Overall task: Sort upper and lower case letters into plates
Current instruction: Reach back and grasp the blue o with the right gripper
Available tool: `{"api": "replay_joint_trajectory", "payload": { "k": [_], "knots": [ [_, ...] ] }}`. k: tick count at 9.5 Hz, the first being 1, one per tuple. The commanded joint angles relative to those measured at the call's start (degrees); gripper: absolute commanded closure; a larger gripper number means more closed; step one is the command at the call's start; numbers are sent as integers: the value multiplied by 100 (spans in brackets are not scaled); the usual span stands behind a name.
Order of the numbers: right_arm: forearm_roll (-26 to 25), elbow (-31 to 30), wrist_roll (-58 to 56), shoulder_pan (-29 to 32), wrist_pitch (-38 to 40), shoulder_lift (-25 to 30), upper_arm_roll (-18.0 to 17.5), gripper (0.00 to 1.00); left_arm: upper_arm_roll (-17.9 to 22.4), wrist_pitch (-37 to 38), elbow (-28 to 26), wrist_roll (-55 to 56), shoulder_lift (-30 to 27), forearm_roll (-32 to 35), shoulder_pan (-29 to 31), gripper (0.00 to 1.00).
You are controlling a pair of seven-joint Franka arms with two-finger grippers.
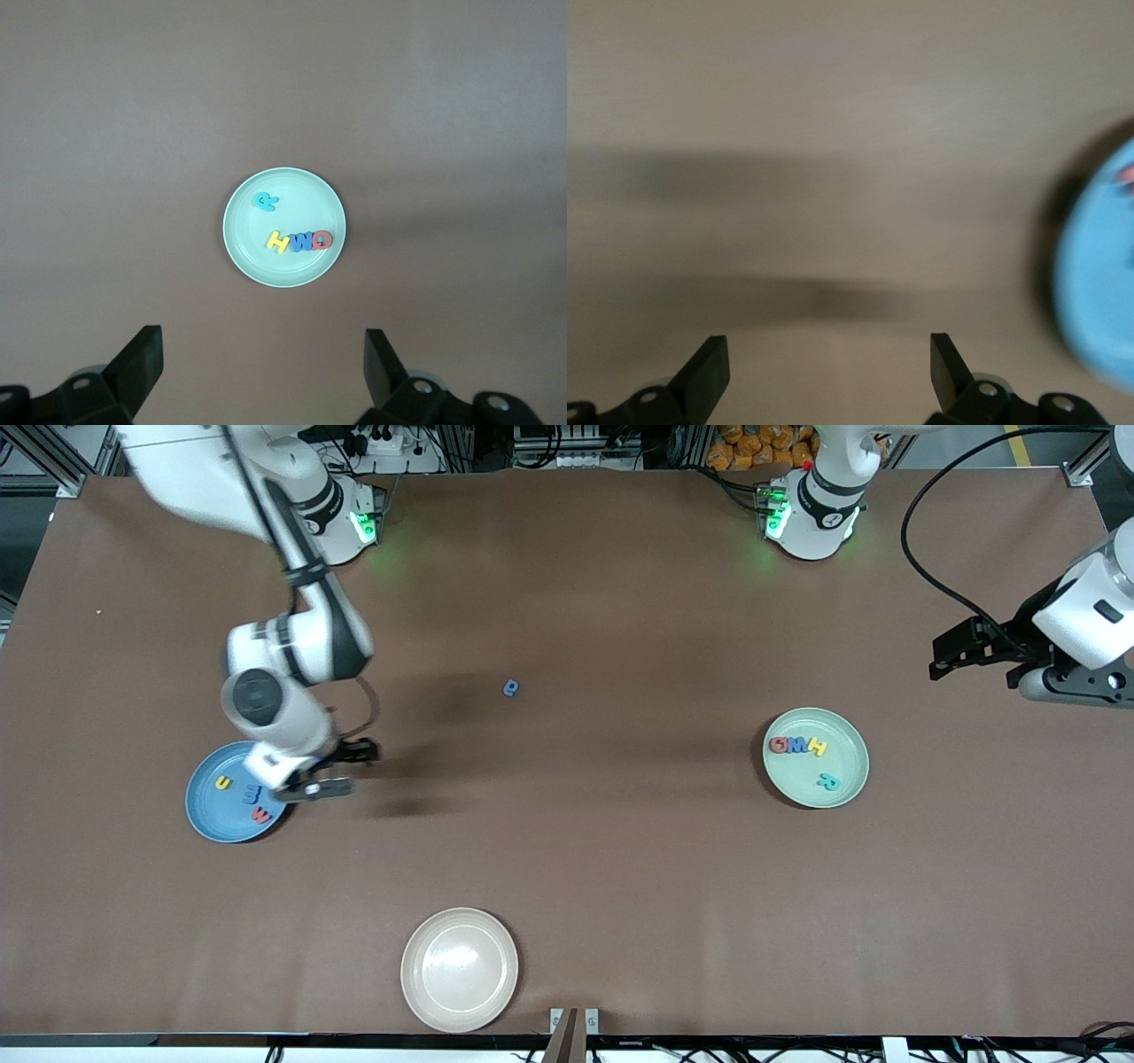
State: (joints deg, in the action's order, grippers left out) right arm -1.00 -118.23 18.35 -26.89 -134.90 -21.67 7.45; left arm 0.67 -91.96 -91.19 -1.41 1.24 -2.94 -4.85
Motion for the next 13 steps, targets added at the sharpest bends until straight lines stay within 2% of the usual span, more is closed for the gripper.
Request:
{"api": "replay_joint_trajectory", "payload": {
  "k": [1,3,5,7,9,10,13],
  "knots": [
    [3,-7,1874,-175,-10,49,-751,0,-23,81,-189,9,-308,144,-34,0],
    [3,-33,3370,-264,-45,49,-1323,0,-41,214,-163,27,-300,127,-60,0],
    [3,-296,4401,-527,-412,14,-1561,0,-14,170,-127,140,-221,-240,-96,0],
    [3,-533,5080,-825,-1027,-91,-1615,0,-23,205,-144,2,-299,-85,-148,0],
    [3,-640,5266,-871,-1389,-267,-1694,0,-23,161,-110,-246,-291,598,-166,0],
    [3,-640,5371,-871,-1460,-355,-1712,0,38,39,99,-133,-204,619,-175,0],
    [3,-737,5425,-871,-1504,-435,-1712,0,135,29,154,-132,-142,628,-166,0]
  ]
}}
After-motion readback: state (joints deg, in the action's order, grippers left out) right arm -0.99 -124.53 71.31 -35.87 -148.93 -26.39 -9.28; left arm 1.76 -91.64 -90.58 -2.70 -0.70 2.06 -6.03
